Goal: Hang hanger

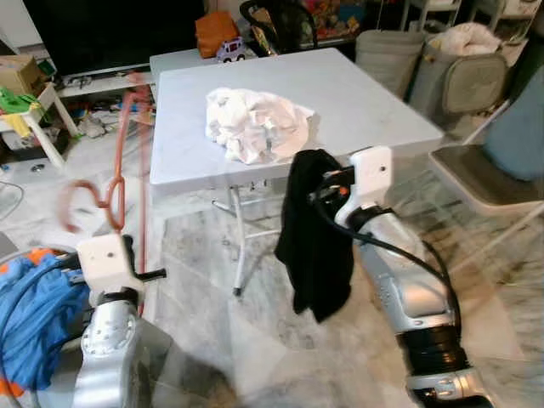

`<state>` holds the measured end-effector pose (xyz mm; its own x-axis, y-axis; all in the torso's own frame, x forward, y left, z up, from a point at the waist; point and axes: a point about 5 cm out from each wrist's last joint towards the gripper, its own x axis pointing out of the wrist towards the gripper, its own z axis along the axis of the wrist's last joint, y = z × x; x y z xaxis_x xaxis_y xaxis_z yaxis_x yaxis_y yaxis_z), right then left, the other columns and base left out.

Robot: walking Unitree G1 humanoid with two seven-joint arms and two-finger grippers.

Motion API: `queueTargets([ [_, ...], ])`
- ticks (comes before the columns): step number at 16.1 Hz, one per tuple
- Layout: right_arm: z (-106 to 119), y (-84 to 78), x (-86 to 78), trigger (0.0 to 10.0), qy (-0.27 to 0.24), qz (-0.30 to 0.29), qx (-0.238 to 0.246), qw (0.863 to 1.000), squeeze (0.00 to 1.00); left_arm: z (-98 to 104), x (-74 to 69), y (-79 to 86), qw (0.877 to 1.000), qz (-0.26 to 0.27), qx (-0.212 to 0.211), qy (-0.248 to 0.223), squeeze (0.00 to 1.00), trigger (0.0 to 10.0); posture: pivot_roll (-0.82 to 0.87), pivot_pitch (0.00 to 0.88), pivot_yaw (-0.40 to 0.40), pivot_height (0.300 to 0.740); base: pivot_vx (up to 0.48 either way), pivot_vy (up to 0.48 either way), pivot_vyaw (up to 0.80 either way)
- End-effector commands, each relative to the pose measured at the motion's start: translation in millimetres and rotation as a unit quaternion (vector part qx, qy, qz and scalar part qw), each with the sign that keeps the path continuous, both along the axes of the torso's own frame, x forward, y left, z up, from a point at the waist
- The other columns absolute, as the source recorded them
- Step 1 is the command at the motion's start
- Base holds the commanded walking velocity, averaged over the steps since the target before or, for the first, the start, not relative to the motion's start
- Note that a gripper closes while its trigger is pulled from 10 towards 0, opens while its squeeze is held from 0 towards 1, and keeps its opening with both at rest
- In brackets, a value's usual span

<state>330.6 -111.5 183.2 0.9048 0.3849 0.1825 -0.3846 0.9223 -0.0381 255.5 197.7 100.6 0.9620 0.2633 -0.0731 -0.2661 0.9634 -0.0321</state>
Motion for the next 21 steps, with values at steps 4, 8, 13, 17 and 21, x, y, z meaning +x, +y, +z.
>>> queueTargets([
  [4, 18, -1.0, 3.7, 10.0, -0.046, -0.030, 0.013, 0.998, 0.00, 15, -1.9, 0.8, 0.999, -0.008, -0.003, -0.038, 0.00, 10.0, 0.00, 0.000, 0.063, 0.740, 0.064, 0.000, 0.00],
  [8, 26, -10.9, 10.6, 10.0, -0.064, -0.074, 0.013, 0.995, 0.00, 22, 2.8, -3.4, 0.999, -0.019, -0.010, -0.049, 0.00, 10.0, 0.00, 0.000, 0.063, 0.740, 0.378, 0.000, 0.00],
  [13, 28, -12.5, 12.3, 10.0, -0.068, -0.083, 0.009, 0.994, 0.00, 23, 4.8, -6.8, 0.998, -0.028, -0.013, -0.051, 0.00, 10.0, -0.01, 0.000, 0.066, 0.740, 0.475, 0.000, 0.00],
  [17, 31, -13.5, 14.3, 10.0, -0.076, -0.092, 0.010, 0.993, 0.00, 24, 5.8, -10.0, 0.998, -0.035, -0.015, -0.051, 0.00, 10.0, -0.01, 0.000, 0.066, 0.740, 0.472, 0.000, 0.23],
  [21, 32, -14.3, 16.8, 10.0, -0.073, -0.103, 0.020, 0.992, 0.00, 21, 4.1, -12.9, 0.998, -0.043, -0.016, -0.039, 0.00, 10.0, 0.00, 0.000, 0.065, 0.740, 0.470, 0.000, 0.00],
])
